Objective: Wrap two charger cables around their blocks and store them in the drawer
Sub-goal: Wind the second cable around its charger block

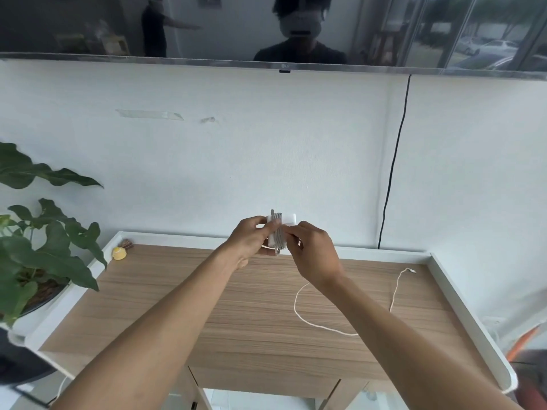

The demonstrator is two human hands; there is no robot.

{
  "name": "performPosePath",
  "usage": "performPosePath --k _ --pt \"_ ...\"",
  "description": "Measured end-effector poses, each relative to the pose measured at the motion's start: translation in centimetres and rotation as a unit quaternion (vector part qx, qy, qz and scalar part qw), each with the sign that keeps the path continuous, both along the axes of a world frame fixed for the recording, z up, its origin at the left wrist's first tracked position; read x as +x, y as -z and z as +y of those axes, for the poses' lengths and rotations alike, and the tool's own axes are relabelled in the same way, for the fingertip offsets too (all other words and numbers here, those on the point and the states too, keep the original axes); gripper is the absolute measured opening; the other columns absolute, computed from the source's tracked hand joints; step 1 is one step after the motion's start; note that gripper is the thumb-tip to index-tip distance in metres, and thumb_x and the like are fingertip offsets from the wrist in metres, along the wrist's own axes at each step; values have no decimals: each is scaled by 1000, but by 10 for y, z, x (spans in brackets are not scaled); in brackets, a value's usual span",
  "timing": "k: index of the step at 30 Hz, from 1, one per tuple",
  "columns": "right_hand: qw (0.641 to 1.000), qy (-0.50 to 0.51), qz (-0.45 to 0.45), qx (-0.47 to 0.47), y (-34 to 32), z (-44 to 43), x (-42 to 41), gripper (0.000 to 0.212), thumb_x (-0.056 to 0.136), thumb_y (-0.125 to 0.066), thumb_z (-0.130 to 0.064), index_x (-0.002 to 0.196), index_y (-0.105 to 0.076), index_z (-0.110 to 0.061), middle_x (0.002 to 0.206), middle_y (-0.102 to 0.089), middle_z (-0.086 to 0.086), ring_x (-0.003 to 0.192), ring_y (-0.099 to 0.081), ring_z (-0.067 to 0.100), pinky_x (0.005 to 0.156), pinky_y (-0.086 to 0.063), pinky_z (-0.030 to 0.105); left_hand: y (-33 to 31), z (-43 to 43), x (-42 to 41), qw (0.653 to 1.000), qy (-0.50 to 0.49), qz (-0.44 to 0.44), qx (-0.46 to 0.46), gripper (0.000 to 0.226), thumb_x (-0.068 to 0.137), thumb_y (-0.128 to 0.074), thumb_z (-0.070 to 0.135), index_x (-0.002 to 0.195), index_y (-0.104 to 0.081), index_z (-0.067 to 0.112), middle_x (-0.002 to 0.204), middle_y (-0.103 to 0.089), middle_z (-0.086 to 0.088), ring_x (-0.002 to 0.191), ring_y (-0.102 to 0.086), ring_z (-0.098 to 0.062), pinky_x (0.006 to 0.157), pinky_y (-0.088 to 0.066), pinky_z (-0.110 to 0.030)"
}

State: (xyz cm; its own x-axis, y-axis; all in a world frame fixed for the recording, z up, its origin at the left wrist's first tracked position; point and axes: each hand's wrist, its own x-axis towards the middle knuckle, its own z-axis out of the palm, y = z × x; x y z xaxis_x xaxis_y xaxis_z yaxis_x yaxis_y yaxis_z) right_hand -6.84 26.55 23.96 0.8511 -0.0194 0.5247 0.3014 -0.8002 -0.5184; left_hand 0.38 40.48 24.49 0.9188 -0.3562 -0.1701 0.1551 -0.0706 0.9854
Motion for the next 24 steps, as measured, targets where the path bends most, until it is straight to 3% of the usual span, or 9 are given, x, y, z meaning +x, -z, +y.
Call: performPosePath --k 7,14,19,24 --pt "997 2 -38 -65 -2 -1 -5 21 91 -49 -18 99 -68 -13 73 -55 0 50 -44 21 45 -44 33 -6 -2 -1 1000 -10 -1 6 37 91 -66 28 113 -64 -1 87 -70 -17 61 -68 -21 51 -55 -29" --pt "998 3 -20 -57 11 1 -9 30 92 -53 -13 120 -63 -21 77 -56 1 55 -51 24 46 -46 36 -8 -3 -3 1000 -11 5 25 34 88 -69 29 104 -65 -1 82 -71 -14 62 -71 -19 52 -57 -30" --pt "999 4 -22 -48 19 2 -11 34 93 -53 -11 124 -61 -19 76 -50 -4 54 -39 14 46 -39 30 -8 -3 -3 999 -20 -8 39 31 88 -70 22 107 -62 -2 87 -71 -18 62 -71 -20 52 -58 -31" --pt "999 -8 -43 -3 30 1 -20 25 93 -53 -13 113 -67 -19 78 -57 -3 52 -41 10 50 -43 29 -4 -2 -2 999 -41 -17 32 29 91 -67 21 105 -63 -3 86 -70 -17 64 -71 -23 54 -59 -33"
